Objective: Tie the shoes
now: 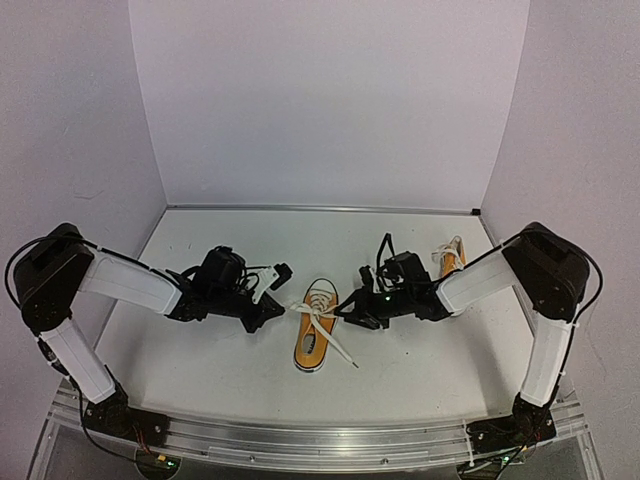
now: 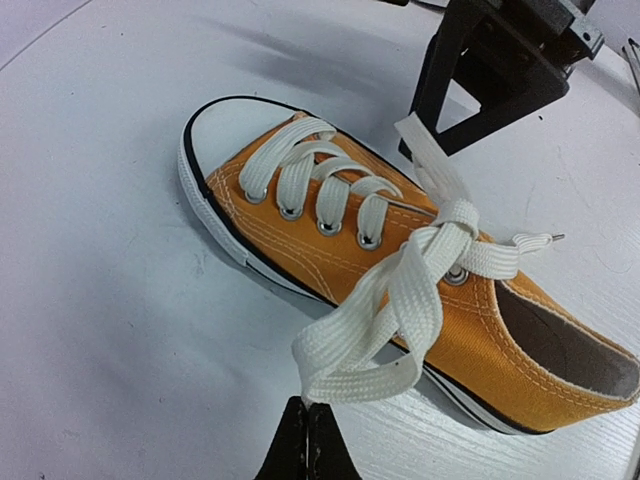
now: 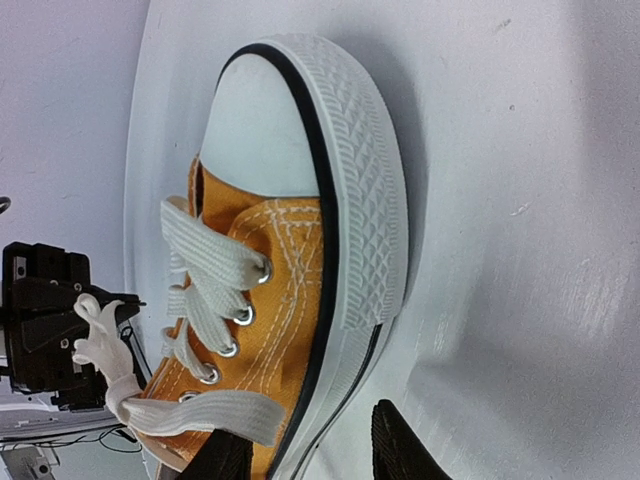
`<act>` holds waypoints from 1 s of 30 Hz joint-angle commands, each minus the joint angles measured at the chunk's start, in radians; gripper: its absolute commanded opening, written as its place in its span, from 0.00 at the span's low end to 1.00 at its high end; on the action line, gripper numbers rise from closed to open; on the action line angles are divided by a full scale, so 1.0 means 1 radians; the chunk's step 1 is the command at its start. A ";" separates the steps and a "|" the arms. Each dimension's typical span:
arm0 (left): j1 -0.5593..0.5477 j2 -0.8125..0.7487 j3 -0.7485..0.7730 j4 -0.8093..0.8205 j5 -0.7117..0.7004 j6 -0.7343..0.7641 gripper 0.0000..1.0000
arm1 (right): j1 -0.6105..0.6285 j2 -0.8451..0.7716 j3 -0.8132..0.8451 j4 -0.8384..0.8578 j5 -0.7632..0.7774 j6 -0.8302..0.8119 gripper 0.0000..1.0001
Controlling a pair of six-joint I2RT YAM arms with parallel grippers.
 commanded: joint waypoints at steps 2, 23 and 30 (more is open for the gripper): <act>0.017 -0.053 -0.015 -0.043 -0.041 -0.009 0.00 | -0.001 -0.117 -0.039 0.008 -0.008 -0.034 0.37; 0.034 -0.030 -0.014 -0.122 -0.123 -0.040 0.00 | 0.012 -0.144 -0.039 0.068 -0.149 0.005 0.46; 0.051 -0.008 0.001 -0.146 -0.148 -0.071 0.00 | 0.019 -0.115 -0.021 0.101 -0.173 0.028 0.52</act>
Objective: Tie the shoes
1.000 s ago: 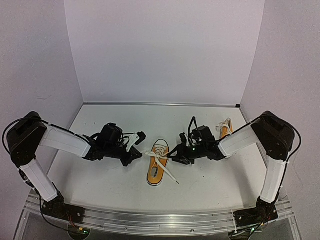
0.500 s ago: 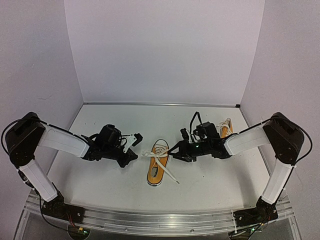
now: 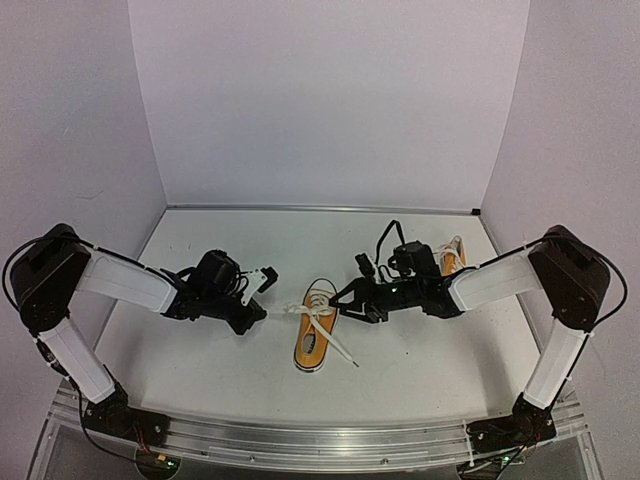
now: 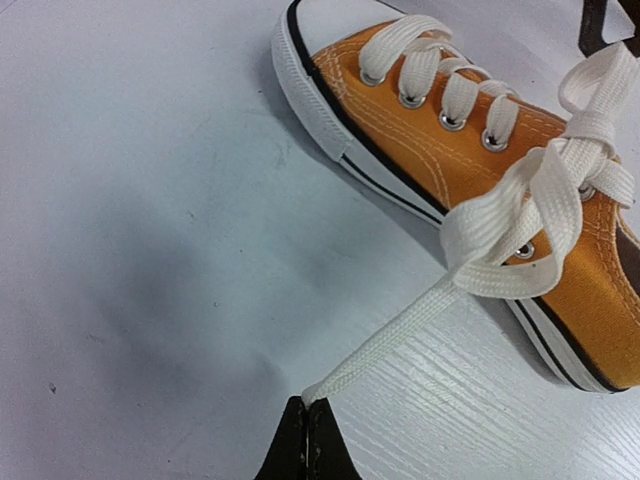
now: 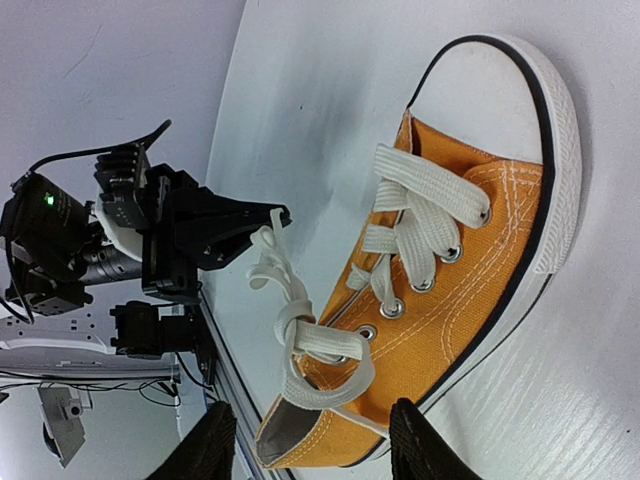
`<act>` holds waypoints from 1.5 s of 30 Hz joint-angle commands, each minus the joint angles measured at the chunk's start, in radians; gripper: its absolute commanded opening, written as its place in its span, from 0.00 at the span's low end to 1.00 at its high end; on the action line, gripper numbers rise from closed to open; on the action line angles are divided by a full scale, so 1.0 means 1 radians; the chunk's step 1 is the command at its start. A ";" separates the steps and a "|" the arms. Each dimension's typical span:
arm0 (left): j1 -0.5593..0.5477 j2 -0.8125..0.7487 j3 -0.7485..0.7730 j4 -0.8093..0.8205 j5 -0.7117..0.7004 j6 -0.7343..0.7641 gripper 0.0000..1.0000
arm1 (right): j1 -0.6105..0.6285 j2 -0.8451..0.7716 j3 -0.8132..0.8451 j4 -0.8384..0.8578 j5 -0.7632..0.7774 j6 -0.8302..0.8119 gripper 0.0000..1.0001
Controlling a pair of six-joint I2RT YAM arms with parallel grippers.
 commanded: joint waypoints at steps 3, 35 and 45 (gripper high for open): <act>0.010 0.020 0.029 -0.029 -0.033 -0.031 0.00 | 0.008 0.046 0.025 0.058 -0.022 0.024 0.51; 0.010 0.016 0.038 -0.027 0.022 -0.034 0.05 | 0.026 0.170 0.069 0.211 -0.053 0.105 0.12; 0.033 -0.123 -0.021 0.154 0.255 -0.143 0.41 | 0.026 0.160 0.065 0.174 -0.035 0.087 0.00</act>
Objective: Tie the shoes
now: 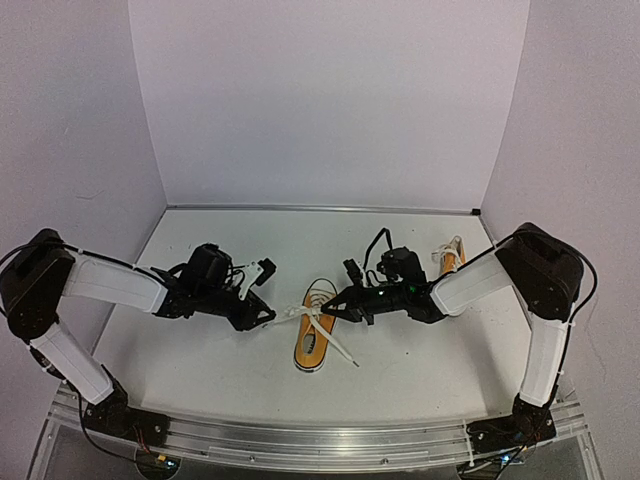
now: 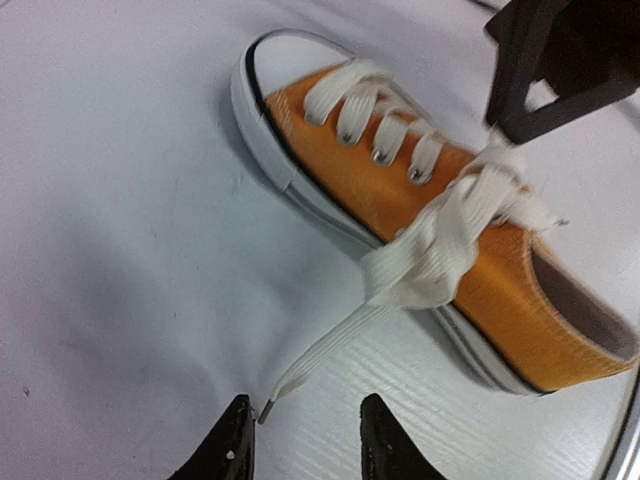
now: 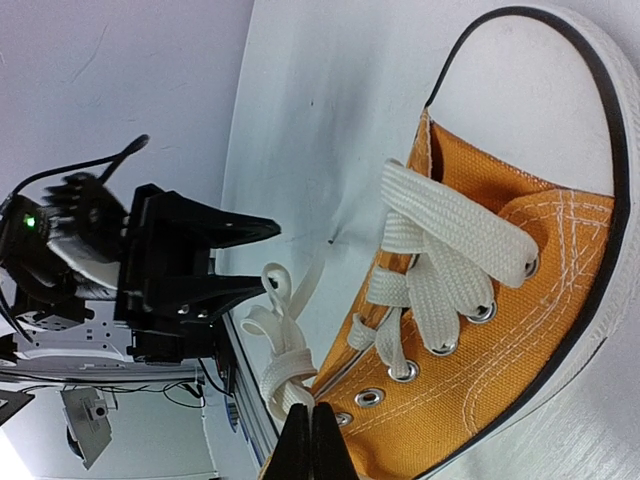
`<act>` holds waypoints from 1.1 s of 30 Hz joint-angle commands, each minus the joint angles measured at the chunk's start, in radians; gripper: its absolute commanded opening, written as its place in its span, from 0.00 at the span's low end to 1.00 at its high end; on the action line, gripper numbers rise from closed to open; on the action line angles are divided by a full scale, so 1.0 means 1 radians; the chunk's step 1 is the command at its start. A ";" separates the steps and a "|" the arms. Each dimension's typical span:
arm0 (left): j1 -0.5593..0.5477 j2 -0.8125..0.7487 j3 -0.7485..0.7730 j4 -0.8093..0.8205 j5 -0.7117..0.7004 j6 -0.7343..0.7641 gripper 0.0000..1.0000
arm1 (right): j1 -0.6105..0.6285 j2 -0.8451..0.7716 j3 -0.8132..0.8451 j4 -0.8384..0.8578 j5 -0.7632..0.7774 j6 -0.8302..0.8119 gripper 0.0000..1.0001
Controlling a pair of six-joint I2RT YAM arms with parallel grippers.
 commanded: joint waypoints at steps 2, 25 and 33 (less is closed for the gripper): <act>0.031 -0.026 0.011 0.170 0.164 -0.119 0.43 | 0.006 -0.007 0.007 -0.001 0.018 -0.023 0.00; 0.056 0.266 0.042 0.587 0.419 -0.411 0.05 | 0.005 -0.041 -0.005 -0.058 0.041 -0.058 0.00; 0.104 0.130 0.008 0.375 0.250 -0.316 0.00 | -0.011 -0.101 -0.048 -0.125 0.090 -0.097 0.00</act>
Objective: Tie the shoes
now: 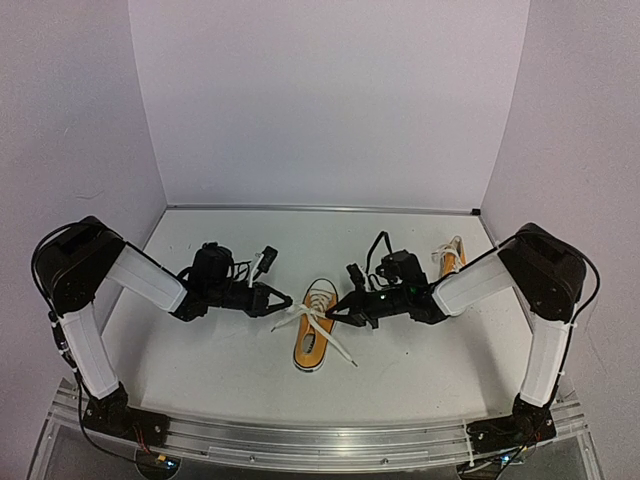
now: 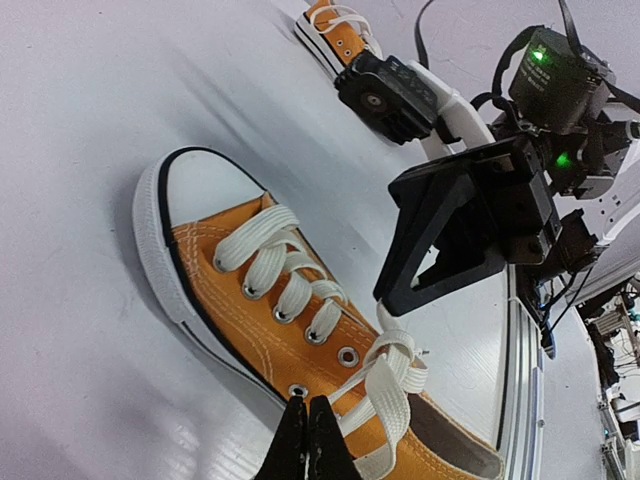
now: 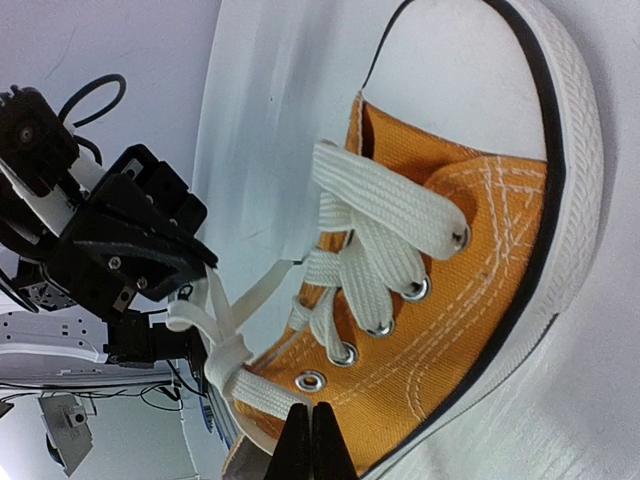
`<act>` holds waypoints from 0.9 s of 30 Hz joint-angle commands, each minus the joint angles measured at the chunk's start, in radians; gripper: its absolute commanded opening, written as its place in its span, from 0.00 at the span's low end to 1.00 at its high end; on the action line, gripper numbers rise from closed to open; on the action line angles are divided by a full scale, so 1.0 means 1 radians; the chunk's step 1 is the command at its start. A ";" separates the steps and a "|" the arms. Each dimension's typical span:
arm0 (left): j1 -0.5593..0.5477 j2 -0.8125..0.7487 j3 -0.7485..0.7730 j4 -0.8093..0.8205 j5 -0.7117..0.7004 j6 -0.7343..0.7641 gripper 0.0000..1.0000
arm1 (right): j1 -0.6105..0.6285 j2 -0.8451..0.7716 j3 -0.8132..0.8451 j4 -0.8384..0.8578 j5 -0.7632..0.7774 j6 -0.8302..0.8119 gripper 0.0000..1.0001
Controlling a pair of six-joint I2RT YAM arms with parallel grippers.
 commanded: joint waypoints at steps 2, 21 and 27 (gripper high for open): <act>0.022 -0.125 -0.005 -0.143 -0.163 0.083 0.00 | -0.019 -0.097 -0.042 -0.053 0.051 -0.045 0.00; 0.024 -0.202 0.017 -0.232 -0.165 0.174 0.36 | -0.031 -0.123 -0.036 -0.139 0.062 -0.092 0.00; 0.022 -0.265 0.051 -0.346 -0.138 0.289 0.40 | -0.032 -0.120 -0.029 -0.150 0.069 -0.097 0.00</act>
